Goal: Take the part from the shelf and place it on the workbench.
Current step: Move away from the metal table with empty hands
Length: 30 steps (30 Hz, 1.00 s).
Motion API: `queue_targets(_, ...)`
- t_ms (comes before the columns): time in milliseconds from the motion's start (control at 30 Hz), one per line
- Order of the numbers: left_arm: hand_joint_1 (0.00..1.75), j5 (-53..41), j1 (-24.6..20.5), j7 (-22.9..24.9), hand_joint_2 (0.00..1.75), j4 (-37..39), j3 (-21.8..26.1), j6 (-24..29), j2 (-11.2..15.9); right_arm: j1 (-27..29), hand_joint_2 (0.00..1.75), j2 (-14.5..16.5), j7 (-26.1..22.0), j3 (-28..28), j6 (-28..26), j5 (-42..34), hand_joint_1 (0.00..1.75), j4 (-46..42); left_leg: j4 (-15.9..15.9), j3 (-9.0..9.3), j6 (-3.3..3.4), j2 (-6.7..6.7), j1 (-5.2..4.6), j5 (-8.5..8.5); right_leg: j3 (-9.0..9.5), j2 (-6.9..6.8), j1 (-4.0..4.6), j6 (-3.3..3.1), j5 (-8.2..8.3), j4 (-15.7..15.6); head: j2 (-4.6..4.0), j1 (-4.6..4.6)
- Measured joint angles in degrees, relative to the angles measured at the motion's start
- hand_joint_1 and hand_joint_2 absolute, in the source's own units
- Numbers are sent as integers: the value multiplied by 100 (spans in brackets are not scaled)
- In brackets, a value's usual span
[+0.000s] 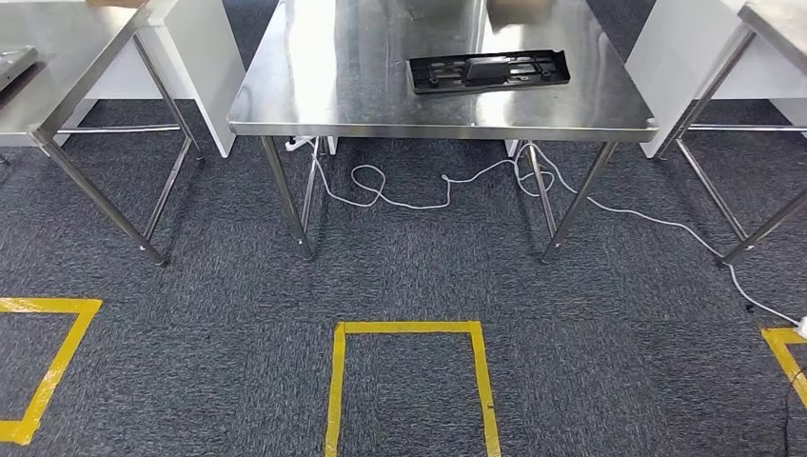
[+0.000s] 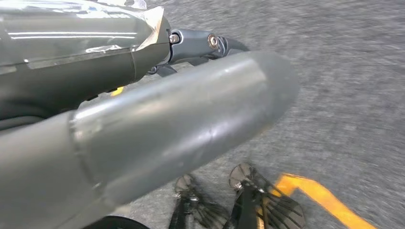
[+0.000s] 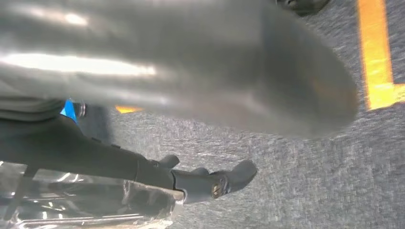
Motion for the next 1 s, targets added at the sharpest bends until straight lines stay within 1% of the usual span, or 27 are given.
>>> queue_targets(33, 0, -6, 7, 8, 0, 1, -1, 1, 1, 0, 0, -3, -34, 1, -18, 1, 0, 1, 382, -60, -26, -7, 5, -355, -87, -8, 14, -37, 75, 3, -1, -6)
queue_targets(67, 0, -12, 10, 16, 0, 1, -1, 4, 1, -6, 0, -6, -72, 1, -35, -10, 0, 1, 779, -92, -51, -14, 12, -571, -176, -18, 23, -47, 147, 14, -1, -9)
queue_targets(100, 0, -20, 11, 25, 0, 2, -1, 13, 1, -20, 0, -11, -107, 1, -58, -32, 0, 1, 1094, -80, -73, -21, 18, -630, -266, -27, 27, -38, 216, 37, -1, -7)
queue_targets(133, 0, -26, 9, 34, 0, 2, -2, 27, 1, -36, 0, -17, -130, -2, -93, -65, 0, 1, 1238, 19, -89, -23, 28, -531, -372, -33, 24, -19, 279, 80, -1, -9)
queue_targets(167, 0, -29, 8, 43, 0, 2, -2, 46, 1, -52, 0, -25, -141, -8, -125, -101, 0, 1, 1166, 217, -100, -23, 43, -360, -479, -37, 17, 6, 327, 140, -1, -9)
queue_targets(200, 0, -32, 5, 51, 0, 2, -3, 68, -1, -66, 0, -33, -146, -20, -153, -138, 0, 1, 898, 498, -108, -24, 61, -233, -574, -38, 12, 31, 360, 213, -1, -9)
queue_targets(233, 0, -32, -1, 62, 0, 2, -3, 86, -8, -76, 0, -42, -151, -32, -168, -169, 0, 0, 519, 819, -112, -30, 77, -221, -673, -37, 13, 55, 382, 290, -1, -12)
queue_targets(267, 0, -34, -8, 73, 0, 3, -3, 100, -16, -84, 0, -51, -157, -43, -169, -187, 0, 0, 138, 1093, -101, -45, 78, -307, -747, -39, 21, 81, 397, 358, -1, -8)
queue_targets(300, 0, -39, -16, 81, 0, 4, -3, 110, -25, -90, 0, -61, -165, -53, -169, -201, 0, 0, -150, 1265, -83, -59, 68, -422, -803, -43, 32, 119, 421, 410, -1, -5)
queue_targets(333, 0, -52, -22, 88, 0, 6, -4, 115, -34, -92, 0, -69, -173, -63, -170, -216, 0, 1, -317, 1339, -53, -71, 46, -513, -855, -47, 40, 165, 458, 436, -1, -3)
queue_targets(400, 0, -93, -22, 102, 0, 10, -14, 120, -43, -77, 0, -81, -192, -99, -187, -274, 0, 3, -413, 1284, 61, -66, 18, -491, -933, -49, 54, 275, 541, 454, -1, 5)
queue_targets(433, 0, -125, -21, 112, 0, 13, -22, 118, -49, -57, 0, -85, -211, -130, -202, -329, 0, 5, -432, 1228, 133, -54, 12, -434, -981, -39, 54, 300, 511, 495, -1, 3)
queue_targets(467, 0, -157, -18, 122, 0, 15, -35, 113, -53, -32, 0, -85, -236, -168, -216, -396, 0, 8, -457, 1162, 213, -38, 12, -363, -1056, -26, 53, 291, 383, 614, -1, 10)
queue_targets(500, 0, -185, -17, 133, 0, 17, -54, 108, -56, -4, 0, -83, -263, -218, -228, -468, 0, 10, -473, 1081, 275, -25, 12, -286, -1156, -11, 45, 255, 155, 857, -1, 16)
queue_targets(567, 0, -224, -17, 145, 0, 17, -103, 96, -57, 48, 0, -75, -308, -315, -233, -562, 0, 13, -469, 917, 328, -12, -6, -145, -1364, 16, 21, 194, -362, 1566, -1, 37)
queue_targets(600, 0, -229, -17, 150, 0, 17, -125, 93, -56, 68, 0, -73, -320, -354, -233, -584, 0, 14, -465, 835, 325, -4, -11, -74, -1409, 23, 12, 213, -508, 1893, -1, 40)
queue_targets(633, 0, -232, -17, 153, 0, 17, -138, 92, -56, 80, 0, -73, -330, -383, -233, -591, 0, 14, -461, 755, 315, 6, -12, -6, -1378, 27, 4, 265, -530, 2062, -1, 43)
queue_targets(667, 0, -234, -17, 156, 0, 17, -148, 92, -56, 86, 0, -74, -338, -407, -233, -598, 0, 14, -458, 674, 299, 16, -10, 63, -1250, 29, -3, 337, -452, 2041, -1, 47)
queue_targets(700, 0, -237, -17, 158, 0, 17, -156, 91, -56, 87, 0, -76, -344, -430, -233, -603, 0, 14, -455, 593, 279, 22, -6, 128, -1029, 29, -15, 403, -326, 1819, -1, 48)
queue_targets(733, 0, -242, -18, 159, 0, 17, -162, 90, -56, 86, 0, -76, -348, -449, -233, -604, 0, 14, -452, 527, 253, 23, -3, 190, -726, 30, -27, 445, -217, 1432, -1, 52)
queue_targets(767, 0, -247, -19, 160, 0, 17, -167, 89, -57, 85, 0, -77, -352, -463, -233, -607, 0, 14, -446, 473, 219, 23, -9, 246, -373, 33, -26, 457, -155, 952, -1, 61)
queue_targets(800, 0, -258, -20, 160, 0, 18, -169, 85, -57, 84, 0, -78, -361, -473, -234, -617, 0, 14, -445, 435, 181, 25, -19, 307, -100, 45, -16, 440, -153, 537, -1, 63)
queue_targets(833, 0, -270, -20, 160, 0, 19, -171, 79, -57, 84, 0, -77, -375, -486, -236, -634, 0, 15, -450, 413, 145, 29, -29, 368, 65, 57, 1, 410, -170, 244, -1, 64)
queue_targets(867, 0, -281, -19, 161, 0, 19, -172, 71, -57, 85, 0, -76, -394, -505, -239, -653, 0, 15, -465, 397, 110, 32, -36, 431, 124, 66, 28, 376, -176, 102, -1, 65)
queue_targets(933, 0, -293, -7, 164, 0, 19, -174, 56, -51, 93, 0, -73, -445, -550, -247, -684, 0, 22, -484, 358, 44, 21, -24, 479, 15, 58, 0, 278, -107, 89, -1, 55)
queue_targets(967, 0, -298, 1, 169, 0, 19, -174, 52, -46, 95, 0, -72, -472, -569, -257, -690, 0, 25, -415, 316, 15, 12, -11, 358, -35, 46, -29, 206, -51, 91, -1, 47)
queue_targets(1000, 0, -306, 9, 174, 0, 19, -175, 49, -39, 98, 0, -70, -498, -586, -270, -694, 0, 28, -232, 253, -10, 1, 1, 118, -92, 30, -57, 127, 11, 84, -1, 33)
